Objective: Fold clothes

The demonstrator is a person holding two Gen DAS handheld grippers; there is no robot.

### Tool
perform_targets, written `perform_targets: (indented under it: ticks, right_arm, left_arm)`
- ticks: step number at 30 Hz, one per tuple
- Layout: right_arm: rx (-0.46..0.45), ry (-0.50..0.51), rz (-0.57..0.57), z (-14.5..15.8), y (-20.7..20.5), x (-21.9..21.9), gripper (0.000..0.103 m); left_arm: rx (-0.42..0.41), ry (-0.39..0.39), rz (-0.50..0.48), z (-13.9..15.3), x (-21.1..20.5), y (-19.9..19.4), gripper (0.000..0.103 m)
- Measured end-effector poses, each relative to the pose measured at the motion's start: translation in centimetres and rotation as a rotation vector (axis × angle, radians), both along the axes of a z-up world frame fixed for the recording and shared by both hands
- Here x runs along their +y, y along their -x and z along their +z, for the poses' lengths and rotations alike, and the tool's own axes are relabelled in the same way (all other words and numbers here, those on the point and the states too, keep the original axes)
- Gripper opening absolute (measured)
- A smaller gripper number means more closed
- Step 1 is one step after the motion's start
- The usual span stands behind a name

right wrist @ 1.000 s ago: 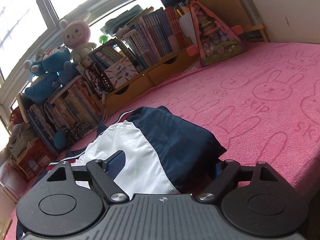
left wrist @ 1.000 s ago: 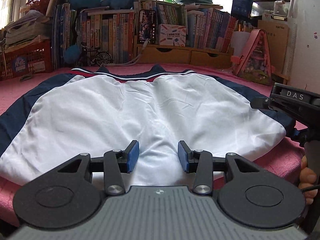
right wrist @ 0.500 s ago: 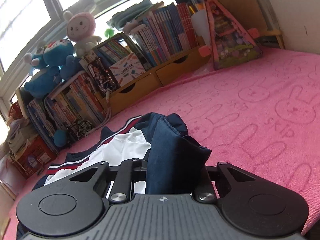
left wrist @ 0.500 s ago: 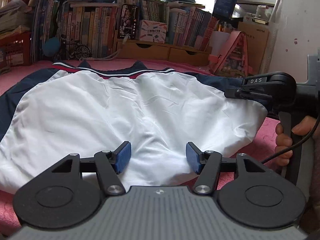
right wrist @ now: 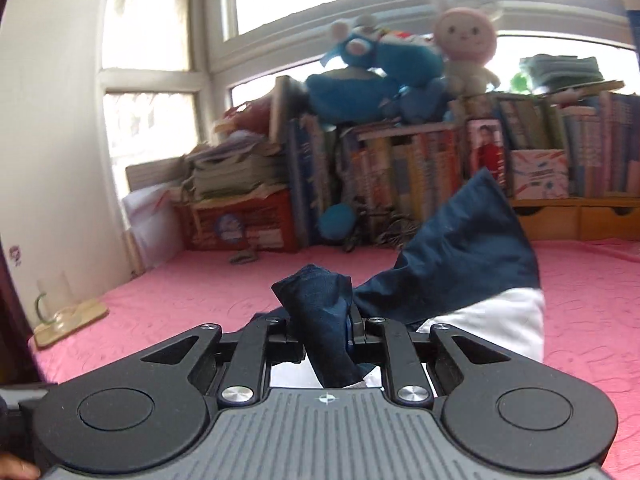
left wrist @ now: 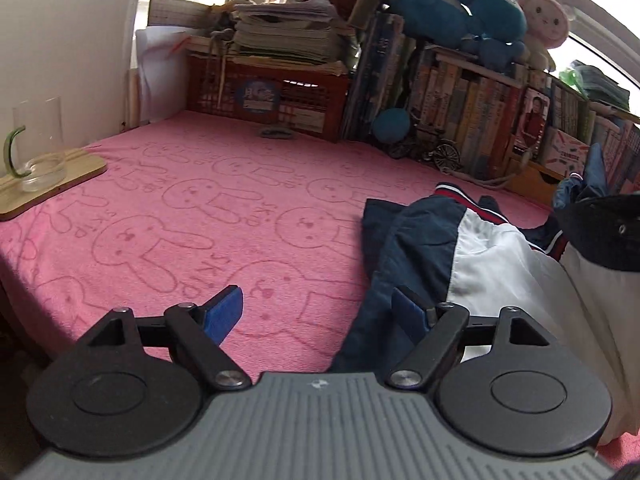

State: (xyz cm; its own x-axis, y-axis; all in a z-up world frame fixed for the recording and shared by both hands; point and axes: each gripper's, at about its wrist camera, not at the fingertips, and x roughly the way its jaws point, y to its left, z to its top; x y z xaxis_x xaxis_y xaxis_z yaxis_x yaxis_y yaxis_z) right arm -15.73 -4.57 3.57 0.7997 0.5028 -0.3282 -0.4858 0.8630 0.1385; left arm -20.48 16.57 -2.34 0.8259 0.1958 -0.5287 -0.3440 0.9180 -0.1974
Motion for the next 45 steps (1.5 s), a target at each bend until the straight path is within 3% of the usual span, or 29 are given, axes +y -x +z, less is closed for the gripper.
perform_targets:
  ticks: [4, 6, 7, 8, 10, 16, 17, 21, 25, 27, 28, 29, 31, 32, 33, 36, 38, 45]
  right_arm:
    - [-0.003, 0.16, 0.091, -2.8, 1.6, 3.5, 0.019]
    - [-0.042, 0.213, 0.095, -3.3, 3.2, 3.6, 0.031]
    - [-0.071, 0.224, 0.089, -3.4, 4.1, 3.0, 0.048]
    - [-0.1, 0.236, 0.082, -3.4, 5.1, 2.5, 0.064]
    - [-0.14, 0.248, 0.066, -3.4, 6.7, 0.9, 0.071]
    - [-0.099, 0.219, -0.116, -4.8, 9.1, -4.8, 0.078]
    - [-0.088, 0.206, -0.144, -5.1, 9.3, -5.6, 0.079]
    - [-0.052, 0.138, -0.184, -6.0, 9.3, -6.9, 0.079]
    - [-0.017, 0.07, -0.224, -6.9, 9.3, -8.2, 0.079]
    - [0.001, 0.035, -0.243, -7.3, 9.3, -8.9, 0.08]
    - [0.01, 0.019, -0.252, -7.5, 9.2, -9.2, 0.08]
    - [0.018, 0.004, -0.257, -7.6, 9.0, -9.3, 0.08]
    - [0.027, -0.016, -0.263, -7.8, 8.8, -9.4, 0.08]
    - [0.023, -0.022, -0.264, -7.8, 8.8, -9.4, 0.08]
    - [0.017, -0.028, -0.266, -7.8, 8.7, -9.5, 0.08]
    - [0.0, -0.031, -0.268, -7.6, 8.4, -9.3, 0.08]
    - [-0.01, -0.031, -0.255, -7.5, 8.3, -9.0, 0.08]
    - [-0.068, 0.045, -0.188, -7.4, 8.4, -6.4, 0.079]
  left_arm:
    - [-0.078, 0.231, -0.112, 0.9, 1.7, 1.0, 0.082]
    - [-0.129, 0.395, -0.227, 1.5, 2.2, 1.0, 0.086]
    - [-0.144, 0.467, -0.281, 1.6, 2.1, 0.7, 0.088]
    - [-0.15, 0.507, -0.317, 1.7, 1.7, 0.3, 0.089]
    - [-0.145, 0.549, -0.371, 1.6, 0.6, -0.5, 0.092]
    - [-0.041, 0.545, -0.41, -0.1, -3.9, -2.7, 0.098]
    - [-0.047, 0.549, -0.387, -0.4, -4.6, -3.1, 0.103]
    - [-0.095, 0.528, -0.326, -0.8, -7.4, -4.5, 0.103]
    - [-0.09, 0.479, -0.339, -1.1, -9.5, -5.3, 0.102]
    - [-0.102, 0.464, -0.333, -1.2, -10.1, -5.4, 0.093]
    - [-0.114, 0.457, -0.322, -1.1, -10.4, -5.4, 0.073]
    - [-0.131, 0.451, -0.304, -0.9, -10.4, -5.4, 0.04]
    - [-0.173, 0.457, -0.277, -0.2, -9.7, -5.4, 0.017]
    - [-0.205, 0.474, -0.275, 0.3, -9.0, -5.4, 0.011]
    - [-0.239, 0.474, -0.268, 0.9, -8.3, -5.1, 0.009]
    - [-0.358, 0.347, -0.228, 3.2, -6.7, -3.3, 0.009]
    - [-0.378, 0.285, -0.2, 3.8, -5.5, -2.3, 0.009]
    - [-0.264, 0.156, -0.093, 0.8, -3.1, 0.2, 0.01]
